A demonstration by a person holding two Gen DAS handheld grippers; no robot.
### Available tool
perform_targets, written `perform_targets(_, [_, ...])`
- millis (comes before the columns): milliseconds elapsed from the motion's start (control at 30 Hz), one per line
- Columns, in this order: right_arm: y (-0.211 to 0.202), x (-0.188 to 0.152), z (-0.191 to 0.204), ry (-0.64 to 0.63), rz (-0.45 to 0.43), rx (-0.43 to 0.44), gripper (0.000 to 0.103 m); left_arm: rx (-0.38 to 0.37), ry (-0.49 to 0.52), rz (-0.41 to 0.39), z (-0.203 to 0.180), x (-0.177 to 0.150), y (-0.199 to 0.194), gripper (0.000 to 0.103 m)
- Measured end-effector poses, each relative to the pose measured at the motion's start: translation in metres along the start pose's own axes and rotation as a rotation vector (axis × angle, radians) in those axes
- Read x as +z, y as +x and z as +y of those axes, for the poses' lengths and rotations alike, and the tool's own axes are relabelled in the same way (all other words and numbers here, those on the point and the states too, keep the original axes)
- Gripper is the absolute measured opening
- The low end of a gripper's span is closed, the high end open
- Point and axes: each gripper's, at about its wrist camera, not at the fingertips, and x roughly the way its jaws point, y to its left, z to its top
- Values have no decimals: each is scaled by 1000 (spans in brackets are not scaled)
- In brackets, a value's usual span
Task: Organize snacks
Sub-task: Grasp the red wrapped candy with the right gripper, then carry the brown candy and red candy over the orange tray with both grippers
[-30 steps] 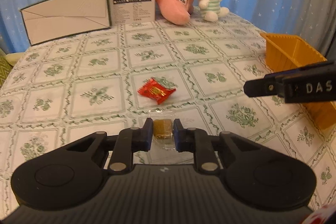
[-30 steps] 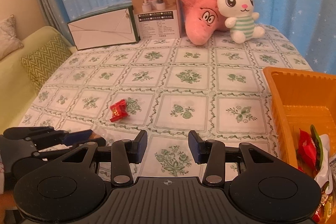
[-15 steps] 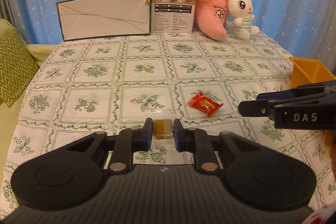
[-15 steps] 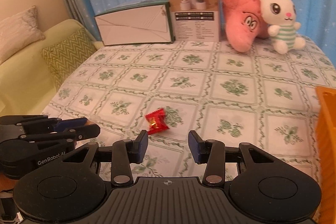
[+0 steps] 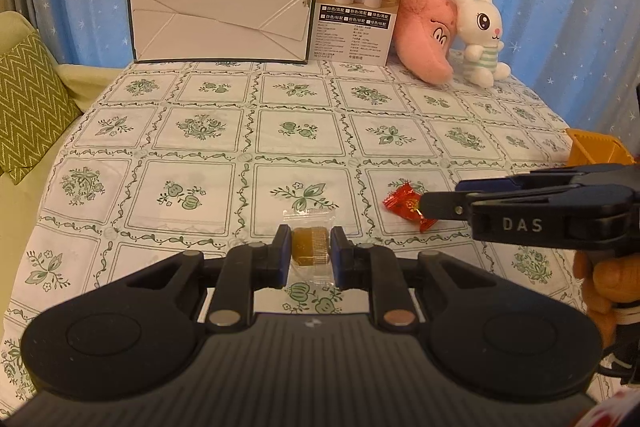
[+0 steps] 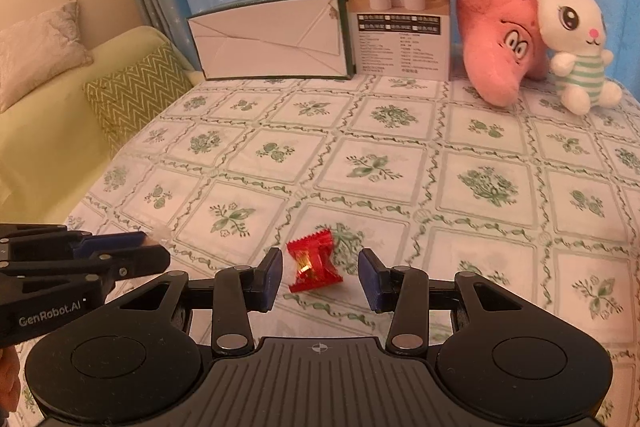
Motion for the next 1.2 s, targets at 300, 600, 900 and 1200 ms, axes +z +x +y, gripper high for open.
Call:
perform_targets(300, [30,1,8,-59,45,-26,43,-6,-7,15,3,-1,5,18])
perform_targets(600, [31,-4,10,-106,57,-61,23,-17,4,28,-1,-2,9,18])
perform_targets(900, [9,-3,8,-44,39,-68,22,-30,0,43,-8,-3,10,18])
perform_targets(1200, [-29,-12,-2,79,20,-76,22,-55,-22,48,-22,-12,-3,18])
